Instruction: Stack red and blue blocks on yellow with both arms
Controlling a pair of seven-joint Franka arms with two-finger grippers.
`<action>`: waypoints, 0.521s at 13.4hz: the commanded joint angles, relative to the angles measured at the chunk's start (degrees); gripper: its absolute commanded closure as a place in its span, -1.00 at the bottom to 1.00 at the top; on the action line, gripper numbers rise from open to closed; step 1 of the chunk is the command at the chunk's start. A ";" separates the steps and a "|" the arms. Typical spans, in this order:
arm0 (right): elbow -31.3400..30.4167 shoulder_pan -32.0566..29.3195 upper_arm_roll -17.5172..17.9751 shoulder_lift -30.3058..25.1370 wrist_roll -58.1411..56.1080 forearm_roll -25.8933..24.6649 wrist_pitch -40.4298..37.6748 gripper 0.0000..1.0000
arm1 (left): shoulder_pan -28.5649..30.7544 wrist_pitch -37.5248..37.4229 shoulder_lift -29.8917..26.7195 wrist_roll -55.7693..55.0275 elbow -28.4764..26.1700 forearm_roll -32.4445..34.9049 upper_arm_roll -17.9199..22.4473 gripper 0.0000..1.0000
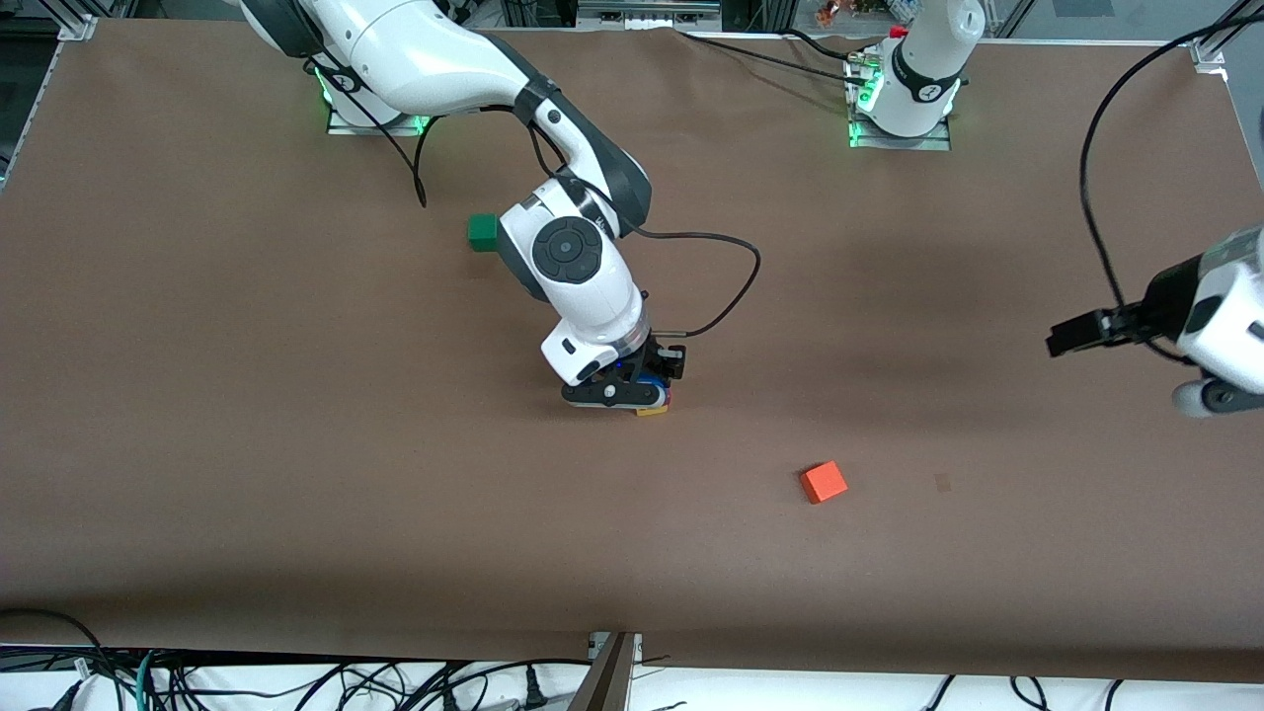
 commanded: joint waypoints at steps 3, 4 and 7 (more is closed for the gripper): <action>2.35 0.22 -0.18 1.53 -0.97 -0.63 -0.56 0.38 | 1.27 3.85 -10.11 4.62 -15.10 1.27 -1.29 -1.00; 2.35 0.22 -0.18 1.45 -0.97 -0.64 -1.35 0.38 | 1.36 4.03 -10.29 6.90 -15.98 1.27 -1.38 -1.00; 2.35 0.13 -0.18 1.53 -1.06 -0.72 -2.41 0.38 | 2.24 7.09 -12.65 7.45 -19.74 1.10 -2.42 -1.00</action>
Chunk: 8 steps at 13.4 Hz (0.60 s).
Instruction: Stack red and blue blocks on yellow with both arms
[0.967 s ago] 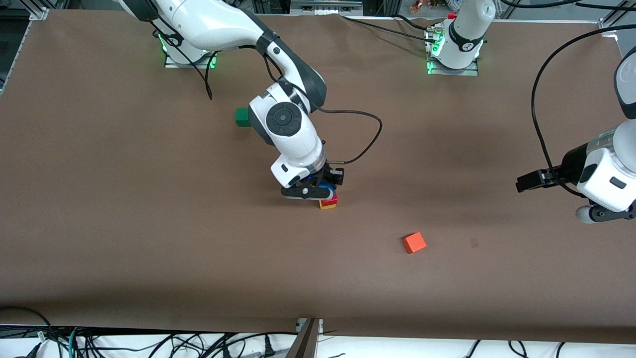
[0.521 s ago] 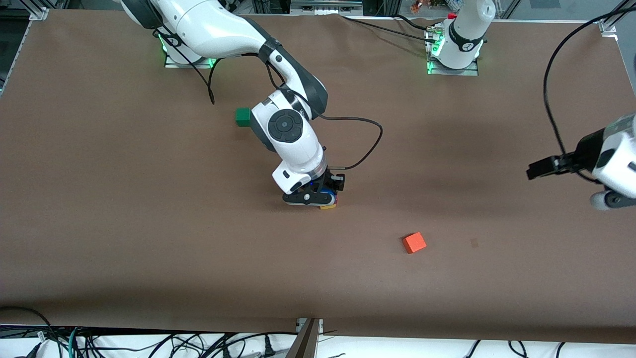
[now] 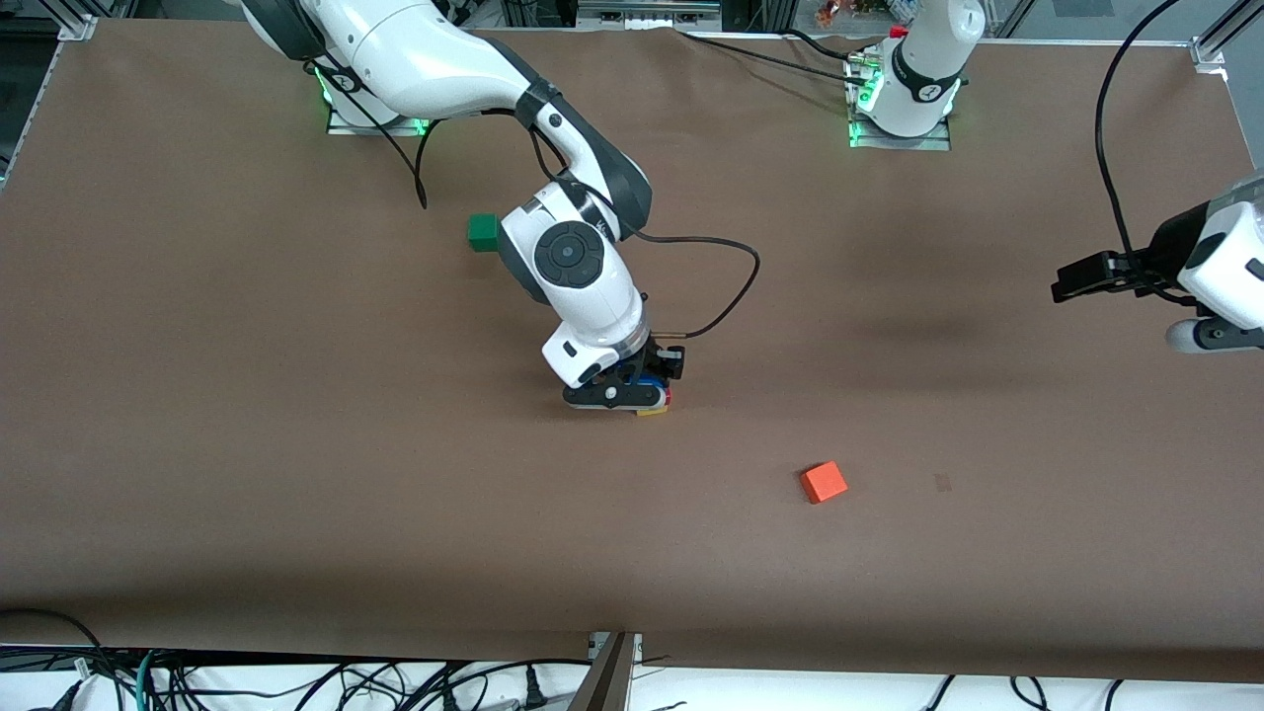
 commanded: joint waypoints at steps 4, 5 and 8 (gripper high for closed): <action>2.25 0.14 -0.15 1.09 -0.32 -0.69 -0.79 0.28 | 1.78 5.34 -4.69 1.80 -7.20 1.18 -2.65 -1.00; 2.25 0.14 -0.15 1.18 -0.32 -0.60 -0.71 0.21 | 1.70 5.25 -4.16 1.72 -6.33 1.27 -2.65 -1.00; 2.25 0.14 -0.15 1.44 -0.23 -0.60 -0.35 0.02 | 1.78 5.25 -4.07 1.63 -5.97 1.18 -2.48 -1.00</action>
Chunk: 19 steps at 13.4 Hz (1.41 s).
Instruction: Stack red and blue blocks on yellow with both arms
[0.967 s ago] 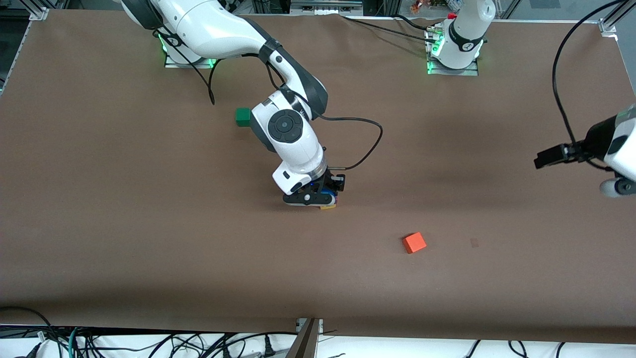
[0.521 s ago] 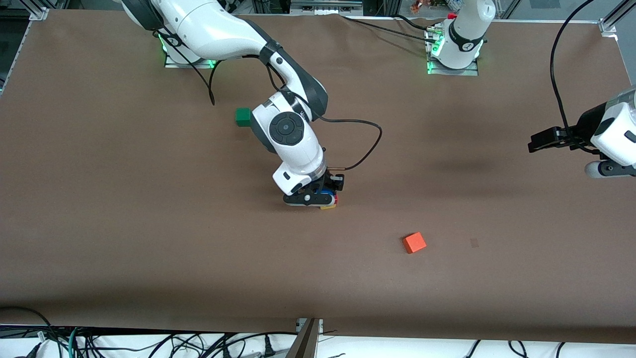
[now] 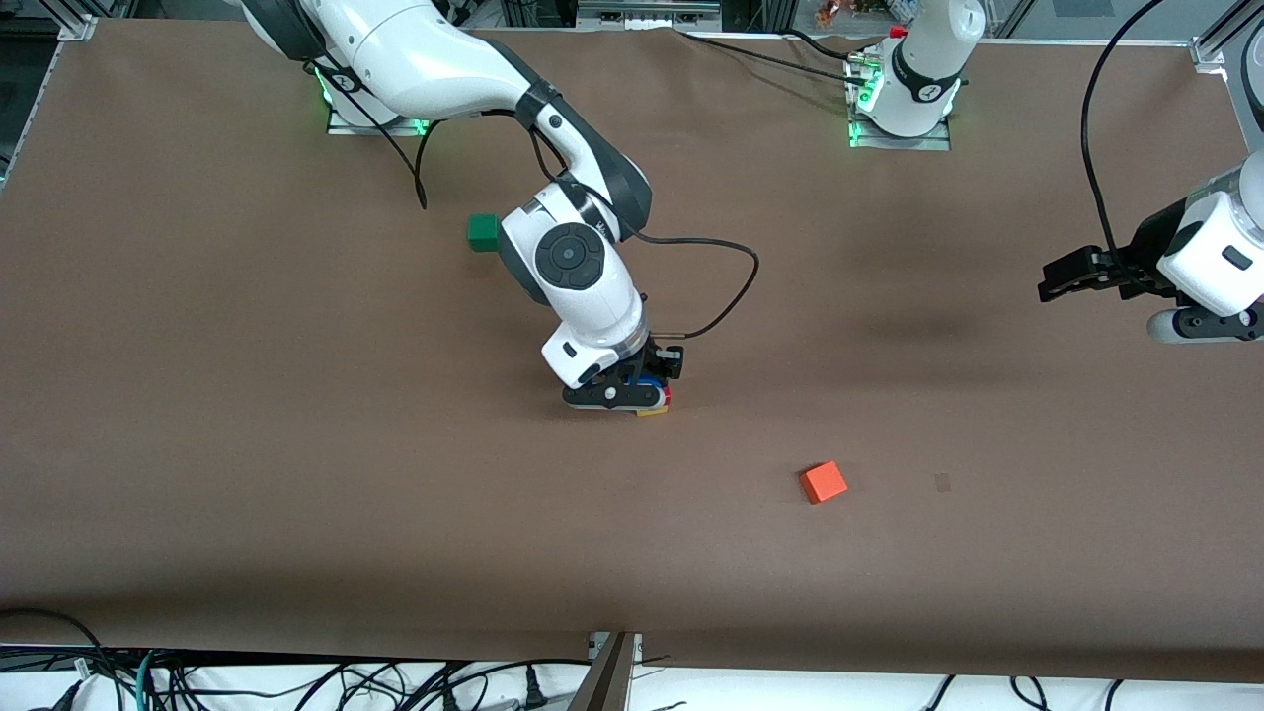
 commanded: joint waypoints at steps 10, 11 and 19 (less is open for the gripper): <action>2.24 -0.29 0.04 0.66 -0.02 -0.13 -1.38 -1.00 | 0.93 0.71 -0.60 1.35 -0.70 1.16 -0.46 -1.00; 2.24 -0.38 -0.56 0.40 -0.37 -0.56 -3.12 -1.00 | 0.93 0.71 -0.60 1.27 -0.70 1.16 -0.46 -1.00; 1.36 -9.69 -2.33 -12.51 -8.09 0.14 -21.90 -1.00 | 0.84 0.71 -0.25 1.26 0.01 1.07 -0.46 -1.00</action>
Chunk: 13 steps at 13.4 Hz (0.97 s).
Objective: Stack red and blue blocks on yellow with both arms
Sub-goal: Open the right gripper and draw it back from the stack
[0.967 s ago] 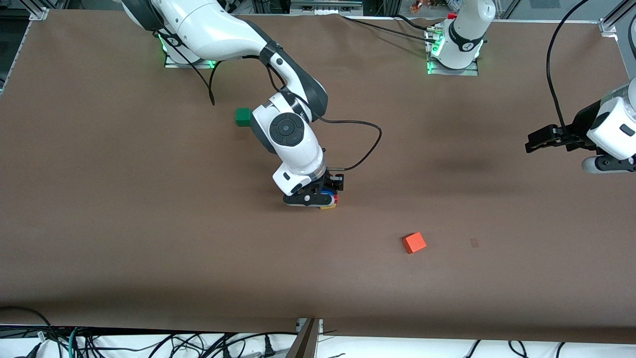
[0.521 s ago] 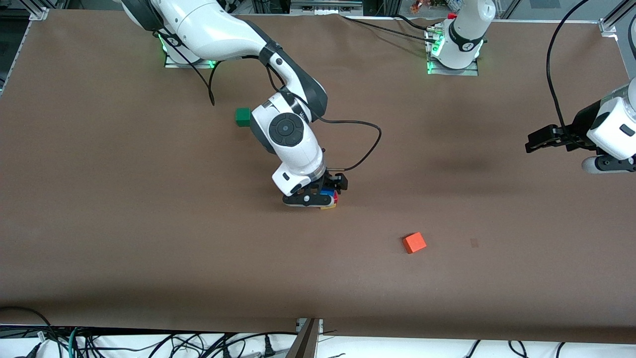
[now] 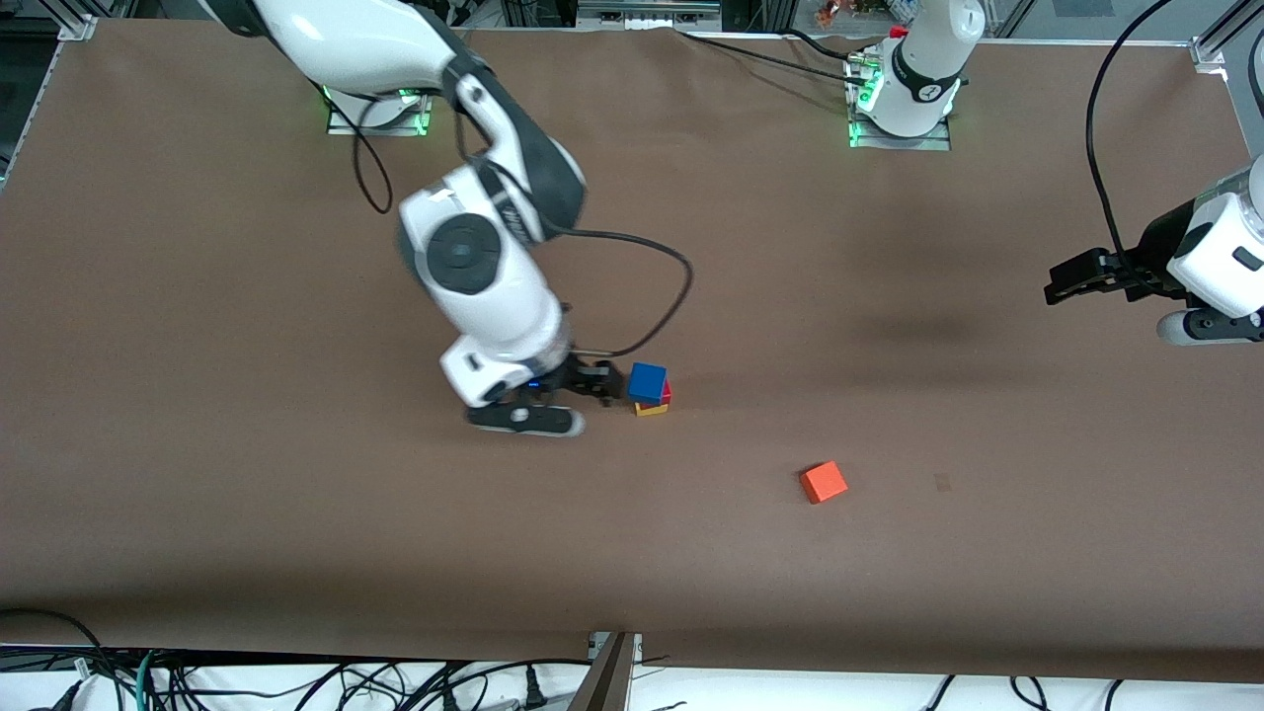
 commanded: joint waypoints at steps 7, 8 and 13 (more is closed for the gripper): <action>-14.92 -6.76 -3.11 -21.84 -14.35 1.28 -18.62 -1.00 | 0.44 0.22 -0.27 1.23 0.00 1.07 -0.46 -1.00; -18.71 -6.76 -4.78 -25.45 -16.12 2.33 -18.88 -1.00 | 0.44 0.22 -0.18 1.14 0.09 1.15 -0.46 -1.00; -34.29 -6.76 -9.54 -39.62 -22.90 2.43 -18.61 -1.00 | 0.36 0.22 -0.18 1.14 0.09 1.07 -0.46 -1.00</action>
